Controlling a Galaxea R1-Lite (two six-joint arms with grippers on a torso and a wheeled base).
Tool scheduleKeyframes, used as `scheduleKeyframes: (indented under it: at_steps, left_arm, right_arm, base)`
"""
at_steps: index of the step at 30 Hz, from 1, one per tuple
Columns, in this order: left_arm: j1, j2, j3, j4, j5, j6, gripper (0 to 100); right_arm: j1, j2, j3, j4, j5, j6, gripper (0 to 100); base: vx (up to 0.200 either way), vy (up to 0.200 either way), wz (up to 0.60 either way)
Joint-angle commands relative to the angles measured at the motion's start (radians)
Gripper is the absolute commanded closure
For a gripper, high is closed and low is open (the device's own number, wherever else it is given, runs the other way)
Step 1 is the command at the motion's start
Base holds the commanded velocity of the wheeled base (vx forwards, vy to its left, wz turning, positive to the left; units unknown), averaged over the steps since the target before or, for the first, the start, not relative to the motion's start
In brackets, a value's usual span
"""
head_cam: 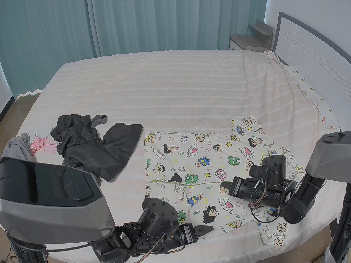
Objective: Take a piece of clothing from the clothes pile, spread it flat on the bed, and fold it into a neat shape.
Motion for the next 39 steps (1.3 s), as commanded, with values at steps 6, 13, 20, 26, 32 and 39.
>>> scheduleKeyframes:
  at_steps: [6,13,20,26,32,39]
  left_arm:
    - [-0.027,-0.003,-0.017,0.107,0.025,-0.007,0]
    - [-0.021,-0.025,-0.033,0.149,0.031,-0.082,0]
    - [-0.012,-0.042,-0.066,0.244,0.029,-0.085,0]
    - [-0.004,-0.054,-0.068,0.270,0.029,-0.088,0]
    - [0.001,-0.062,-0.057,0.273,0.029,-0.092,0]
    - [0.013,-0.082,-0.057,0.324,0.031,-0.118,0]
  right_arm:
    - [0.059,0.057,-0.057,0.002,0.045,-0.007,100]
    - [0.091,0.079,-0.050,-0.003,0.118,-0.025,100]
    - [0.119,0.086,-0.054,0.025,0.189,-0.112,100]
    - [0.133,0.096,-0.100,0.099,0.221,-0.172,100]
    - [0.187,0.139,-0.200,0.175,0.233,-0.175,100]
    - [0.231,0.221,-0.248,0.192,0.232,-0.175,100]
  base:
    - [0.000,0.000,0.00]
    - [0.000,0.000,0.00]
    - [0.000,0.000,0.00]
    - [0.000,0.000,0.00]
    - [0.000,0.000,0.00]
    - [0.000,0.000,0.00]
